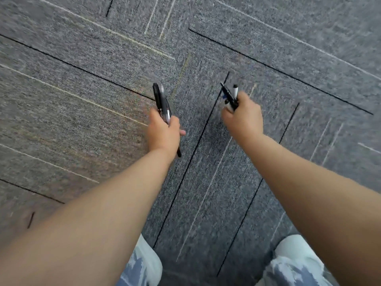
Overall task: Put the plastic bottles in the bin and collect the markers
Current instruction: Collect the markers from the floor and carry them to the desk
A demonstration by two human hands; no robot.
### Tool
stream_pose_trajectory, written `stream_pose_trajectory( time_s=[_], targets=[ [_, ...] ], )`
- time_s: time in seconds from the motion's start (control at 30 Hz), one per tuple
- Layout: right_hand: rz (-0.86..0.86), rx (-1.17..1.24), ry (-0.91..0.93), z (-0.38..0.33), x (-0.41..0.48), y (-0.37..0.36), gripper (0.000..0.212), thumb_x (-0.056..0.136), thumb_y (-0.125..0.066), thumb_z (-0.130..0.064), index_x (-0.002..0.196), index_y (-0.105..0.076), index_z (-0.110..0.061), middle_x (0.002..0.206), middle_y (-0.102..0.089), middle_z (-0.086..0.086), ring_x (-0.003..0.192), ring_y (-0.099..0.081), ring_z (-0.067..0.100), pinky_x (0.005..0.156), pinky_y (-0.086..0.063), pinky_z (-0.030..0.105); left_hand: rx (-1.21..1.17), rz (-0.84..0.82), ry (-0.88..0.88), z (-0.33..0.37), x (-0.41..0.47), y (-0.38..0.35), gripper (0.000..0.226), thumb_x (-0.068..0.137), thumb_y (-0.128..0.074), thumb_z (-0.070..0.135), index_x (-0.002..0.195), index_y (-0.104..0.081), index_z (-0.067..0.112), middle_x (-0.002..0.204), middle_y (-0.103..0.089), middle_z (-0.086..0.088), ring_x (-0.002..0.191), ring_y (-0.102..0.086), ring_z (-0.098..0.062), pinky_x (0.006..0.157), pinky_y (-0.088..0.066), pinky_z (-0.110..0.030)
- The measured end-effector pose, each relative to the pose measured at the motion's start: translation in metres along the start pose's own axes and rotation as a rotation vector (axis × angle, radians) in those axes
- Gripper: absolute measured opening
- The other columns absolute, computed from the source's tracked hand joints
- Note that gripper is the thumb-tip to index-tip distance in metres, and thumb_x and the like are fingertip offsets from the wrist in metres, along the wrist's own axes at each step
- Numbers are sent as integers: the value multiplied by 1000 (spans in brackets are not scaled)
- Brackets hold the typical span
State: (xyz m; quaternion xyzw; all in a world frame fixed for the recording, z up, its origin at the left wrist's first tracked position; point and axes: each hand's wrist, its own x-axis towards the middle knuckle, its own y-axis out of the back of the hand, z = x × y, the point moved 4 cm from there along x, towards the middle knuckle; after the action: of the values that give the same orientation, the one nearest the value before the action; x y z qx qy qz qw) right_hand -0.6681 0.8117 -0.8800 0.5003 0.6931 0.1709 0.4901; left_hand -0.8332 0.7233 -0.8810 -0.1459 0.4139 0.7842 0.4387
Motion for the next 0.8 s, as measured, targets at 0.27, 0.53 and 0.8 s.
stream_pose_trajectory(
  time_s=[0.27, 0.53, 0.8],
  targets=[
    [5, 21, -37, 64, -87, 24, 23, 94, -48, -30, 111, -61, -22, 89, -65, 8, 72, -56, 24, 62, -45, 30, 211, -45, -116, -15, -71, -28, 36, 93, -45, 24, 127, -38, 15, 98, -63, -11, 88, -63, -34, 79, -53, -49],
    [30, 117, -104, 78, -171, 96, 19, 96, -43, -23, 109, -57, -19, 79, -58, -1, 58, -48, 14, 49, -36, 25, 281, -147, -300, 19, -160, -20, 20, 93, -49, 26, 109, -52, 14, 87, -60, -7, 76, -63, -28, 71, -55, -44],
    [250, 92, -37, 32, -339, 237, 35, 94, -50, -38, 105, -63, -8, 92, -66, 17, 92, -60, 33, 69, -40, 32, 252, -175, -577, 123, -327, 82, 18, 94, -48, 30, 90, -54, 13, 72, -52, -2, 70, -47, -24, 58, -30, -28]
  ],
)
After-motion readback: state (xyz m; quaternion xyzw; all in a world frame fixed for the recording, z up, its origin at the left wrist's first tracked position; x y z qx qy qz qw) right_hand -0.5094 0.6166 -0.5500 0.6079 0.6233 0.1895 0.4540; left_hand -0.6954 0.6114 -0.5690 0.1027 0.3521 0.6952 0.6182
